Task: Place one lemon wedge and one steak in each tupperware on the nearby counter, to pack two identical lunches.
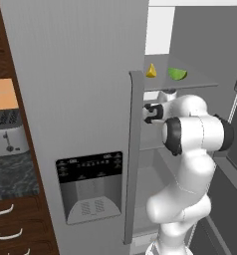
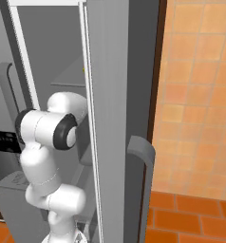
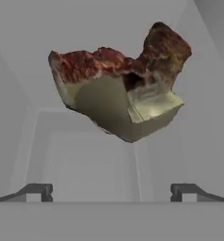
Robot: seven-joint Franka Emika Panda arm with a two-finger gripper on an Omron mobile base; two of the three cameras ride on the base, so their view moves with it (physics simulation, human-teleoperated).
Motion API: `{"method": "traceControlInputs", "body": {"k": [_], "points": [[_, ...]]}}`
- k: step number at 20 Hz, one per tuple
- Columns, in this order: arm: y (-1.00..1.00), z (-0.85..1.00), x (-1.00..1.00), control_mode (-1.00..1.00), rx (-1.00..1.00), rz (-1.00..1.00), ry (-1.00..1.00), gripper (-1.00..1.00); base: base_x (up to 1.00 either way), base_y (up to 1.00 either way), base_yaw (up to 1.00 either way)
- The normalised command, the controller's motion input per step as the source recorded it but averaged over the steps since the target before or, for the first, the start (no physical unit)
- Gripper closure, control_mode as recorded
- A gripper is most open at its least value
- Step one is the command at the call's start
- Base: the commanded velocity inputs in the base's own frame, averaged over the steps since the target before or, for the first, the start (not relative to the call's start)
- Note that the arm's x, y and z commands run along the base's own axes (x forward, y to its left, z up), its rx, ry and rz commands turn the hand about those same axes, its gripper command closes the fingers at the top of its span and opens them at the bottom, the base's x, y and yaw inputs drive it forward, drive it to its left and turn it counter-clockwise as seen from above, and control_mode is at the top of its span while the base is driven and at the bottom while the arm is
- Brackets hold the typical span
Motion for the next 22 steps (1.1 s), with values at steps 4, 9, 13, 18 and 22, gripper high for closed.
{"method": "traceControlInputs", "body": {"k": [4,9,13,18,22], "points": [[0.02,-0.05,-1.0,-1.0,0.01,-0.1,0.09,-1.0,0.0,0.0,0.0],[0.0,0.04,-0.1,-1.0,0.0,-0.1,-0.06,-1.0,0.0,0.0,0.0],[-0.03,0.0,0.56,-1.0,0.0,-0.02,-0.03,-1.0,0.0,0.0,0.0],[-0.13,0.0,0.69,-1.0,0.0,0.0,-0.01,-1.0,0.0,0.0,0.0],[-0.31,0.0,0.49,-1.0,0.0,0.0,0.0,-1.0,0.0,0.0,0.0]]}}
